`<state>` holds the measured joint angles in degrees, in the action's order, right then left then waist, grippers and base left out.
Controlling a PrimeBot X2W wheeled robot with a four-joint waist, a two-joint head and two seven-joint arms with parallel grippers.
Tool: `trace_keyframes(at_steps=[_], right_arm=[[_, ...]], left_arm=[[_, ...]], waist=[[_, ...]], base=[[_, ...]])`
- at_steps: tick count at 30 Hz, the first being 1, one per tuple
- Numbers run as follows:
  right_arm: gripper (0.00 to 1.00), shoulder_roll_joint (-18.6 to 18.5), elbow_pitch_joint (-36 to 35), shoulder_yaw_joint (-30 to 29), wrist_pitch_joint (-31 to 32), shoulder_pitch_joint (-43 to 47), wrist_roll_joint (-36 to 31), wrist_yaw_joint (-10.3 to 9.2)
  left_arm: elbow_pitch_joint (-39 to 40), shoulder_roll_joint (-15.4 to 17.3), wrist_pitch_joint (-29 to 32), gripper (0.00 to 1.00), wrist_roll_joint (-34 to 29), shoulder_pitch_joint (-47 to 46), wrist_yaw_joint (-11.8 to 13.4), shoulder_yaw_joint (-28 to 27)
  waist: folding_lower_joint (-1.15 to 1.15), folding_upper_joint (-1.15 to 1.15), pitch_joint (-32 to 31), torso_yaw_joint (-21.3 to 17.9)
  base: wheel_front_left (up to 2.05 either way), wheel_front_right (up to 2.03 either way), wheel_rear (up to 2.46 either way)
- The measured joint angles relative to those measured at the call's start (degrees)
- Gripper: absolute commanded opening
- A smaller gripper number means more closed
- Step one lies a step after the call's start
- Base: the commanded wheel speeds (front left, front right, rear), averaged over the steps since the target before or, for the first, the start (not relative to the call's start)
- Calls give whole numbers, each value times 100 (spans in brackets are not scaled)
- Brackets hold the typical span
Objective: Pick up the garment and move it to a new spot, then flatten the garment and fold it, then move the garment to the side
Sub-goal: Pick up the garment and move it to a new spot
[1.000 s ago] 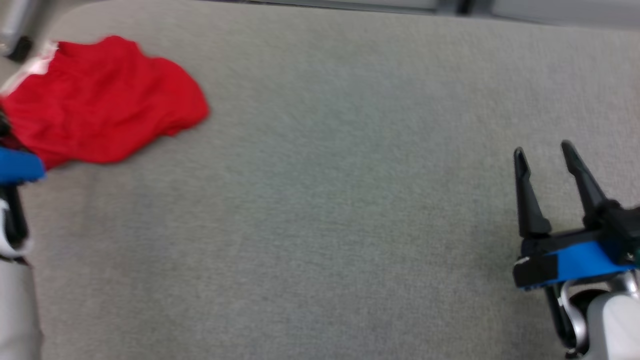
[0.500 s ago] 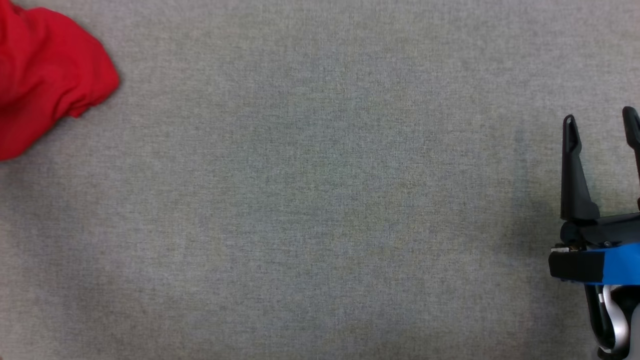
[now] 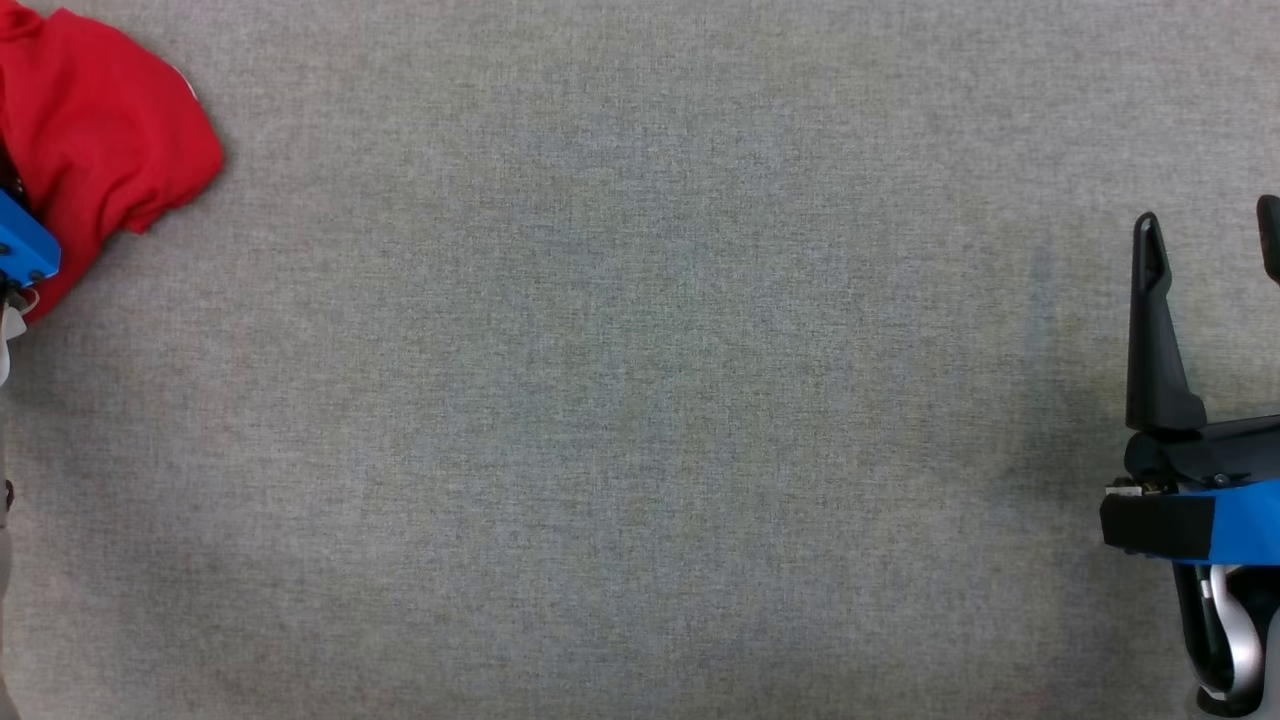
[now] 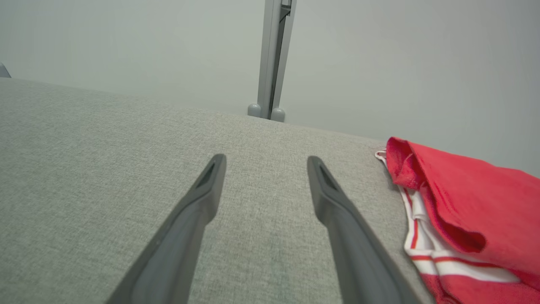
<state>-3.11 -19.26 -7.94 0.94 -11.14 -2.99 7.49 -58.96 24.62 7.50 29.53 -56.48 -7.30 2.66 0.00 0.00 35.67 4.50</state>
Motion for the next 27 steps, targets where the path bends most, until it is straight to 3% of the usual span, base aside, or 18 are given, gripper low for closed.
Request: trace_keyframes(at_steps=[1,2,8,15,20,27], right_arm=[[100,1,1,8,1,-12,0,0],[100,1,13,20,0,-13,0,0],[100,10,213,8,-87,-16,65,0],[100,15,611,10,-285,-8,220,0],[100,16,960,24,-464,29,475,0],[100,20,1415,14,-721,257,769,0]], left_arm=[[-25,29,7,5,58,-2,0,51],[-51,51,1,0,102,-1,0,118],[-110,127,-390,0,271,84,-9,415],[75,323,-1260,0,268,-76,-10,699],[393,370,-1786,0,246,-321,-10,881],[1240,230,-1958,0,52,-705,-10,1281]], waist=[[0,0,-17,-9],[0,0,-36,-20],[0,0,-274,-77],[0,0,-779,-153],[0,0,-1183,-234],[-1,0,-1674,-464]], base=[[0,0,0],[0,0,0],[0,0,0],[0,0,0],[0,0,0],[0,0,0]])
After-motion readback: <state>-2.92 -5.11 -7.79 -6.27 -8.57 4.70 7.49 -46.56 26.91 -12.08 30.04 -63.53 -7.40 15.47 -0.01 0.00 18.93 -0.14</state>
